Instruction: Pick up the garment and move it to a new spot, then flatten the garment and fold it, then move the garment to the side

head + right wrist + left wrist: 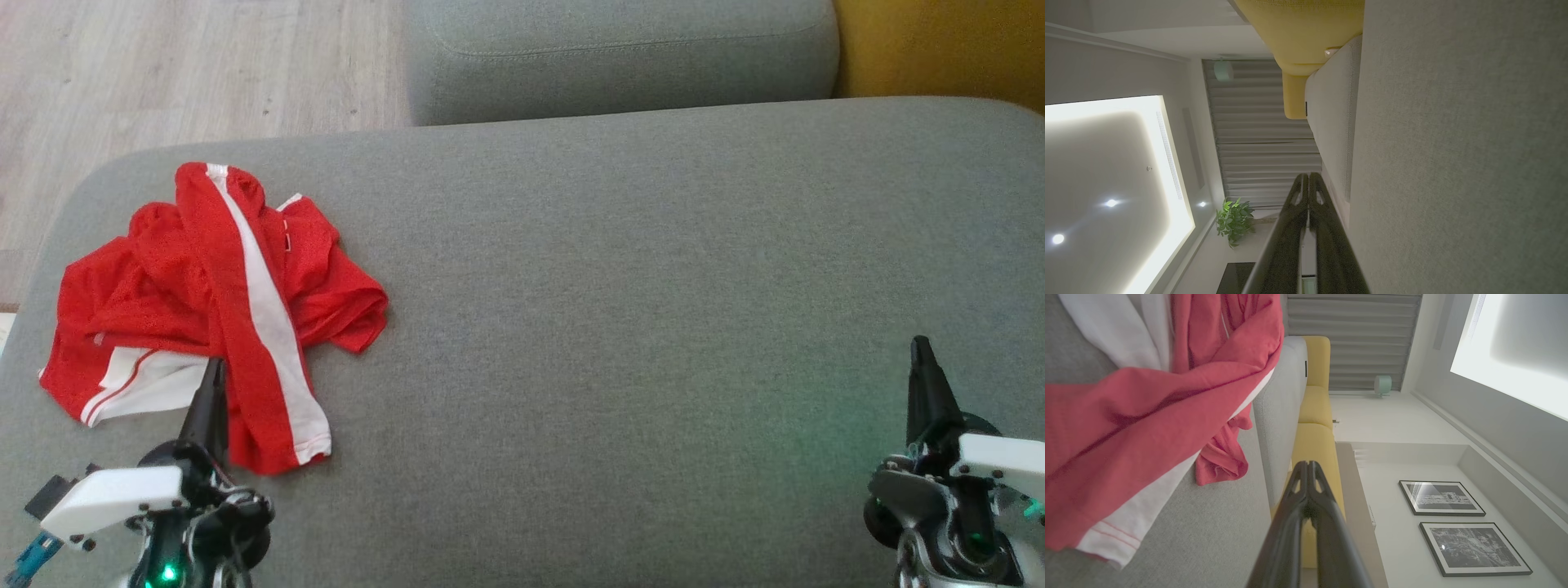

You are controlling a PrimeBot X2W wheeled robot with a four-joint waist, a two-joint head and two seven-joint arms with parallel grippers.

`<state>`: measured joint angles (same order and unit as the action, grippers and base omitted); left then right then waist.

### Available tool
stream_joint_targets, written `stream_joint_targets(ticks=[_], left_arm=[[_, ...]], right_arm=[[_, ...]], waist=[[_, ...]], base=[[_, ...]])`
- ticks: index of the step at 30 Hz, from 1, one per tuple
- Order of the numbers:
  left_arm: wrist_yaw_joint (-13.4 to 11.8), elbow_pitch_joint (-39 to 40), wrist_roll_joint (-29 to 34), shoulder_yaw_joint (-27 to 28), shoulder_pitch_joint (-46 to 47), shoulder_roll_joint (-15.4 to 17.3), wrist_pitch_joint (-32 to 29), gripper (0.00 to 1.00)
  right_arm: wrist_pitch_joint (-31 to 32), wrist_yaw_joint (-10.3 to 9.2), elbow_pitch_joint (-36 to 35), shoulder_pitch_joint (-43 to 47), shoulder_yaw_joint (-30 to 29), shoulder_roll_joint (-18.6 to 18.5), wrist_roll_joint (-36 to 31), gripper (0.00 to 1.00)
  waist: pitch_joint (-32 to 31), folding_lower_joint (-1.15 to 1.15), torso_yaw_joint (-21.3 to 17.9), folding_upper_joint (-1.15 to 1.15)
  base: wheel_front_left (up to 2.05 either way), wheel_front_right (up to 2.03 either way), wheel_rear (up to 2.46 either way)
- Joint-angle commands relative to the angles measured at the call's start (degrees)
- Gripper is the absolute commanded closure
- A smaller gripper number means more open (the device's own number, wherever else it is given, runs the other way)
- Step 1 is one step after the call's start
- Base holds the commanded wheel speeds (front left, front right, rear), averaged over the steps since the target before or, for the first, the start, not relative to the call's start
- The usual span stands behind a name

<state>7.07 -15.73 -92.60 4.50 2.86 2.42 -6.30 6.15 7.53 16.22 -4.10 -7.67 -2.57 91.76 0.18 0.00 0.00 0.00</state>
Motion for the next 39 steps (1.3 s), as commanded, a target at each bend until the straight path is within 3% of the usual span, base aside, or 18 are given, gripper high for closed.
stream_joint_targets(ticks=[1,4,5,22,32,39], left_arm=[[0.4,1.7,0.4,2.0,3.3,0.5,-0.2,1.00],[0.4,1.7,0.4,2.0,3.3,0.5,-0.2,1.00],[0.0,0.0,0.0,0.0,0.0,0.0,0.0,0.00],[0.0,-0.5,1.2,-0.5,-1.5,-0.1,2.3,0.00],[0.0,0.6,5.3,1.9,-1.1,-0.1,4.0,0.00],[-0.1,2.7,11.0,3.8,-0.2,0.0,5.3,0.00]], right_arm=[[0.3,-0.04,-2.2,-2.1,1.2,-0.3,0.4,1.00],[0.3,-0.04,-2.2,-2.1,1.2,-0.3,0.4,1.00],[0.0,0.00,0.0,0.0,0.0,0.0,0.0,0.00],[-2.3,0.00,1.0,0.8,1.0,0.1,-3.0,0.00],[-4.0,-0.01,-0.5,0.3,0.4,0.0,-11.3,0.00],[-5.3,-0.01,-3.7,-0.4,0.7,0.0,-21.1,0.00]], waist=[[0.0,0.00,0.0,0.00],[0.0,0.00,0.0,0.00],[0.0,0.00,0.0,0.00],[-0.1,0.00,0.0,0.00],[-0.1,0.00,0.0,0.00],[0.0,0.00,0.1,0.00]], base=[[0.00,0.00,0.00],[0.00,0.00,0.00],[0.00,0.00,0.00],[0.00,0.00,0.00],[0.00,0.00,0.00],[0.00,0.00,0.00]])
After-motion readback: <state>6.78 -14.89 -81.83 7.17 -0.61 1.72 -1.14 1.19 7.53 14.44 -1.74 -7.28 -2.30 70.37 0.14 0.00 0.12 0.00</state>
